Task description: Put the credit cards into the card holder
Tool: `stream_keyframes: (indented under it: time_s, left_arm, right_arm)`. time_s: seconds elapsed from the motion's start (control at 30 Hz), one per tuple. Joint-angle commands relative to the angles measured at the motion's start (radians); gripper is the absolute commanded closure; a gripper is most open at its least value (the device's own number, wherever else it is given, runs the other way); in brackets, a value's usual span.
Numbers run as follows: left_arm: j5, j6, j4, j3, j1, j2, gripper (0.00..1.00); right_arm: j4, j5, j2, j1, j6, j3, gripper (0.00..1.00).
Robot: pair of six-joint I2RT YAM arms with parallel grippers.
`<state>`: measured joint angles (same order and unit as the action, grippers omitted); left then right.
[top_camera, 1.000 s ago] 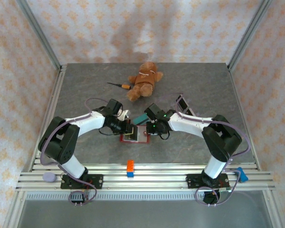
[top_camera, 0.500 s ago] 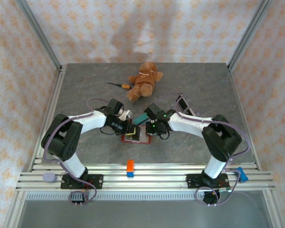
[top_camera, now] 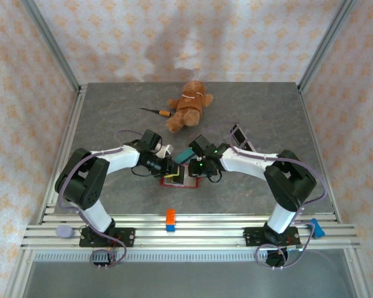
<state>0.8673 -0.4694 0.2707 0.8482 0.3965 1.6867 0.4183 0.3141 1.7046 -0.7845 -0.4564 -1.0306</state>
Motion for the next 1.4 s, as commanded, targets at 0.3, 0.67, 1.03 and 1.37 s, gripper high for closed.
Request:
stream_keyframes:
  time_s: [0.3,0.67,1.03,1.37]
  left_arm:
    - [-0.143,0.016,0.065,0.005,-0.008,-0.036,0.57]
    - [-0.165,0.021,0.075,0.026,0.014,-0.04,0.72]
    - [-0.181,0.033,0.12,0.071,0.051,0.001,0.78]
    - [-0.215,0.022,0.113,0.048,0.055,-0.012,0.93]
  right_arm:
    - [-0.007,-0.042,-0.031,-0.002,-0.02,0.035,0.67]
    - [-0.024,-0.032,-0.036,-0.001,-0.013,0.045,0.73]
    - [-0.053,-0.037,-0.042,-0.001,-0.022,0.053,0.75]
    - [-0.045,-0.031,-0.042,-0.001,-0.01,0.035,0.76]
